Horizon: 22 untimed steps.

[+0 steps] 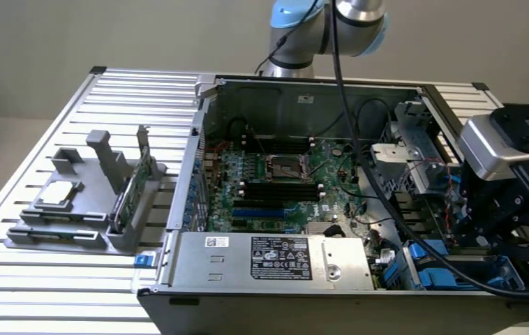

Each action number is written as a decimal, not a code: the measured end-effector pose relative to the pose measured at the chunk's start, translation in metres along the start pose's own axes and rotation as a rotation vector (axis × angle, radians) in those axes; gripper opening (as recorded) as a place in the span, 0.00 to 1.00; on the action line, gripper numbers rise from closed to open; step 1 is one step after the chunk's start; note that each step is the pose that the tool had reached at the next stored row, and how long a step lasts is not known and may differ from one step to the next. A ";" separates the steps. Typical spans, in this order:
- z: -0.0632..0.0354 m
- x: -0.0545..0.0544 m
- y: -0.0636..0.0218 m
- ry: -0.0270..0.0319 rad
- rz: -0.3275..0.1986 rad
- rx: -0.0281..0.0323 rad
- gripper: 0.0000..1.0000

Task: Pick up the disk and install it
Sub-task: 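Insert the disk into the insertion slot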

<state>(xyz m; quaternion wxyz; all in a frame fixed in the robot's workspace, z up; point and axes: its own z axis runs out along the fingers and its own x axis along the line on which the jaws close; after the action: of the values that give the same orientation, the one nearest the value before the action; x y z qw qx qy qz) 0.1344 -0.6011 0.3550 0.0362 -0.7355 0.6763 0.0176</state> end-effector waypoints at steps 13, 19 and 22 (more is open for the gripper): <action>0.0237 0.001 -0.0013 -0.0005 -0.016 -0.0004 0.22; 0.0274 0.001 -0.0013 -0.0029 -0.019 -0.0005 0.22; 0.0267 0.001 -0.0014 -0.0075 -0.020 -0.0007 0.22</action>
<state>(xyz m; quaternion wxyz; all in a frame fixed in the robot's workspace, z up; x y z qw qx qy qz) 0.1365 -0.6001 0.3283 0.0387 -0.7421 0.6688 0.0203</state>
